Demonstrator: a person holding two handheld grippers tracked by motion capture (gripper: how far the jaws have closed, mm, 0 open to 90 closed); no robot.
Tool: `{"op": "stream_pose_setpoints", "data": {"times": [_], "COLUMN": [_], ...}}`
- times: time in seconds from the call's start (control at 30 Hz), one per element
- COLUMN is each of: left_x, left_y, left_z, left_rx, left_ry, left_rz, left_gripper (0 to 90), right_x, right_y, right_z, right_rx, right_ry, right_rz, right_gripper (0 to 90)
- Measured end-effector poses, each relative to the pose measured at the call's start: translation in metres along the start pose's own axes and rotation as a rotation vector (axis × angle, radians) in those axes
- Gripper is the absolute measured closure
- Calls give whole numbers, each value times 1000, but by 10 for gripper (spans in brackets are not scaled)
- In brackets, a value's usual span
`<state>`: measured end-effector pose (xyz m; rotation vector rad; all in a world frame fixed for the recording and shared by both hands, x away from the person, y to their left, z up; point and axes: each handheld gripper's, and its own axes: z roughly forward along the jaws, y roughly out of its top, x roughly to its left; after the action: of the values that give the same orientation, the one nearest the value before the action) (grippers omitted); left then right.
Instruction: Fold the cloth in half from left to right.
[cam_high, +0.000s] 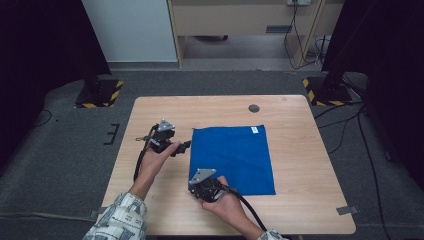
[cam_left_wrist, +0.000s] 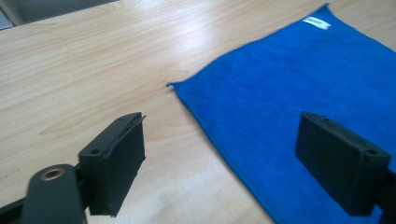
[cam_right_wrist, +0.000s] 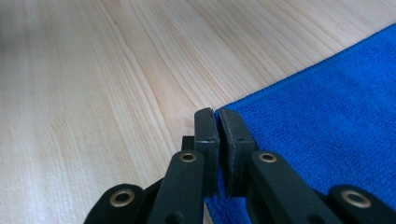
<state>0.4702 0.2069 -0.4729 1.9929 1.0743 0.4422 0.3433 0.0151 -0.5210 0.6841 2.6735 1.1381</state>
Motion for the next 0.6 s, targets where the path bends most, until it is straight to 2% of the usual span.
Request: {"op": "stream_pose_setpoints", "data": {"times": [0.2,0.37,0.4,0.43,0.5,0.6], "left_x": [11,13,13,14,14,17], "left_y": [12,17,17,17,15,11], "left_z": [31,55,55,62,68,76], "left_rx": [18,59,59,63,58,82], "left_ry": [-2,16,16,35,40,62], "left_rz": [-32,-8,-8,-7,-12,-9], "left_gripper": [246,301,316,333,375,417], "right_x": [5,9,10,10,11,13], "right_y": [3,4,5,5,5,4], "right_z": [1,1,2,2,1,1], "right_rx": [-28,-33,-32,-30,-32,-40], "right_ry": [30,48,47,46,49,52], "right_rz": [18,23,21,17,19,23], "right_gripper": [867,866,866,866,866,866]}}
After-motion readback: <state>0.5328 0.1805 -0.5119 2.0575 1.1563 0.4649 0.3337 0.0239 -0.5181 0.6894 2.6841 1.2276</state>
